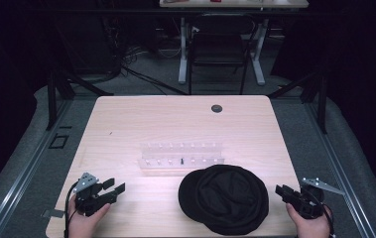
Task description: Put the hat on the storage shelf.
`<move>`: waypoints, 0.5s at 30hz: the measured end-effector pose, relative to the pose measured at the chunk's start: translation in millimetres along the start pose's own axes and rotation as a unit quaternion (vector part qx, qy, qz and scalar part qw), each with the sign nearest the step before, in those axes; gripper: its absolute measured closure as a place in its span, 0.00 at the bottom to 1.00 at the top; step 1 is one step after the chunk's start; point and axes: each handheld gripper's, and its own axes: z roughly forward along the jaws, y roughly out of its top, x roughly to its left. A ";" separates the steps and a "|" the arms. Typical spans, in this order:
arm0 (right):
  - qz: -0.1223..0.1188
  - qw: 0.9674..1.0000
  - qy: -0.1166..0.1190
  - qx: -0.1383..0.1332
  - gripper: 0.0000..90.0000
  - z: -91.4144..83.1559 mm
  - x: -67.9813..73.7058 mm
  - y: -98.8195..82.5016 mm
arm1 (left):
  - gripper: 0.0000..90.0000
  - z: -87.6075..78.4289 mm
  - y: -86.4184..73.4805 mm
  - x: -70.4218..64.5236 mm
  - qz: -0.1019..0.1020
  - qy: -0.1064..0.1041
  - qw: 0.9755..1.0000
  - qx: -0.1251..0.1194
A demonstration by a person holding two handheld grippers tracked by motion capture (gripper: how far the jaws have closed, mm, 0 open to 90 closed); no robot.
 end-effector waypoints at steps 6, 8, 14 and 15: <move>0.002 1.000 0.006 0.020 0.79 -6.0 3.8 9.5 | 0.52 -0.7 -0.3 -1.8 0.001 0.005 1.000 0.000; -0.007 0.999 0.013 0.035 0.76 -4.6 7.5 11.7 | 0.51 -1.2 0.1 -2.1 0.001 0.004 1.000 0.005; -0.036 0.997 -0.005 0.069 0.76 -5.8 15.1 21.4 | 0.50 3.0 1.9 -2.7 -0.003 0.004 1.000 0.008; -0.031 0.997 0.003 0.066 0.76 -5.2 15.6 22.9 | 0.50 4.1 2.2 -3.1 0.000 0.008 1.000 0.010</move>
